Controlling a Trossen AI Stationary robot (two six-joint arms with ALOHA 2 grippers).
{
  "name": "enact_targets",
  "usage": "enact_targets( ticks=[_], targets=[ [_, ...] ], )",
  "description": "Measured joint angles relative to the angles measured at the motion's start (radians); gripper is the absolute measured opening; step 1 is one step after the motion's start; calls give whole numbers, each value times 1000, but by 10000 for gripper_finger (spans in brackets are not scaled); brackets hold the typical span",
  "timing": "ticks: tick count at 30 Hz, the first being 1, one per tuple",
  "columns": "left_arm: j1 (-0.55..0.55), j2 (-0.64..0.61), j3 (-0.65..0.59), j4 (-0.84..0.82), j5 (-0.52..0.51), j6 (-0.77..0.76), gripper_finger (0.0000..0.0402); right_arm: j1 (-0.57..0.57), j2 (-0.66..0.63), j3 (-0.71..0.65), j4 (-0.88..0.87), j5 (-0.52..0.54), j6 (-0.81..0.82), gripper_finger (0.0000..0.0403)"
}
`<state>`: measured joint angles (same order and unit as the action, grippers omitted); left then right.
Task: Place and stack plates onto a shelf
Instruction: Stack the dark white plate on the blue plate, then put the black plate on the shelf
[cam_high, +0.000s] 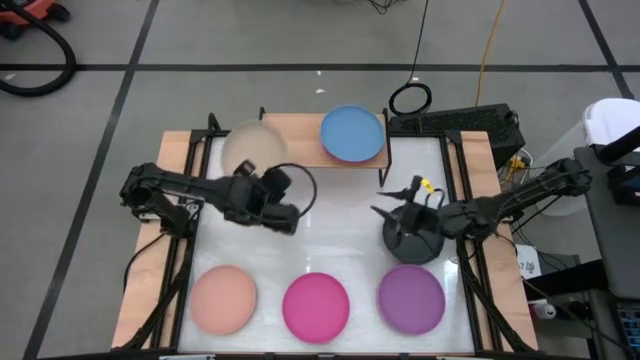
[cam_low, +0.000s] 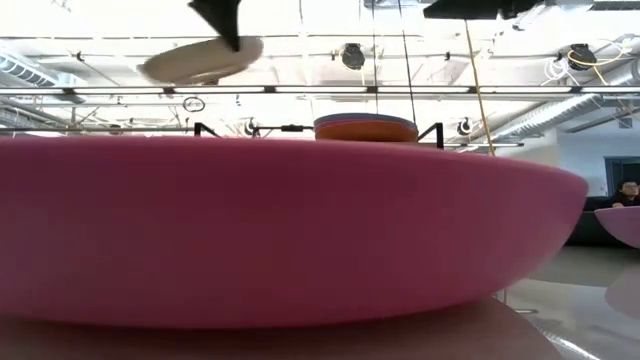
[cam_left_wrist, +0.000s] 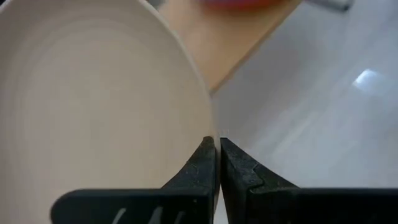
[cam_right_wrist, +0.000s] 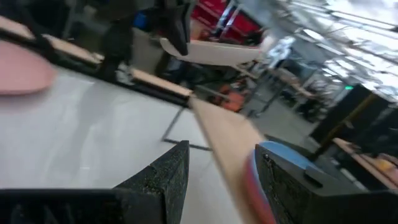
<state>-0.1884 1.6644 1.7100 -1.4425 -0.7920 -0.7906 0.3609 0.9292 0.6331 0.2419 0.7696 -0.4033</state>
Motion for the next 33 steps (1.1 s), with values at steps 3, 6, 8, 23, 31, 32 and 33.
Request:
enact_targets(
  ticks=[3, 6, 8, 23, 31, 32, 33],
  targets=[
    [58, -2, 15, 198, 2, 308, 8, 24, -65, 0, -12, 103, -22, 164],
    [122, 0, 16, 411, 60, 577, 8, 46, -127, 0, -22, 215, -28, 164],
    [165, 1, 17, 536, 138, 740, 8, 60, -164, 0, -36, 281, -23, 164],
    [336, 192, 17, 879, 457, 1228, 8, 99, -283, -55, -22, 460, 9, 164],
    [345, 248, 17, 906, 448, 1287, 44, 99, -282, -59, -22, 460, 16, 164],
    [345, 248, 17, 917, 445, 1296, 53, 99, -282, -59, -22, 460, 16, 164],
    [345, 248, 17, 934, 445, 1298, 60, 99, -282, -59, -22, 460, 17, 164]
  ],
)
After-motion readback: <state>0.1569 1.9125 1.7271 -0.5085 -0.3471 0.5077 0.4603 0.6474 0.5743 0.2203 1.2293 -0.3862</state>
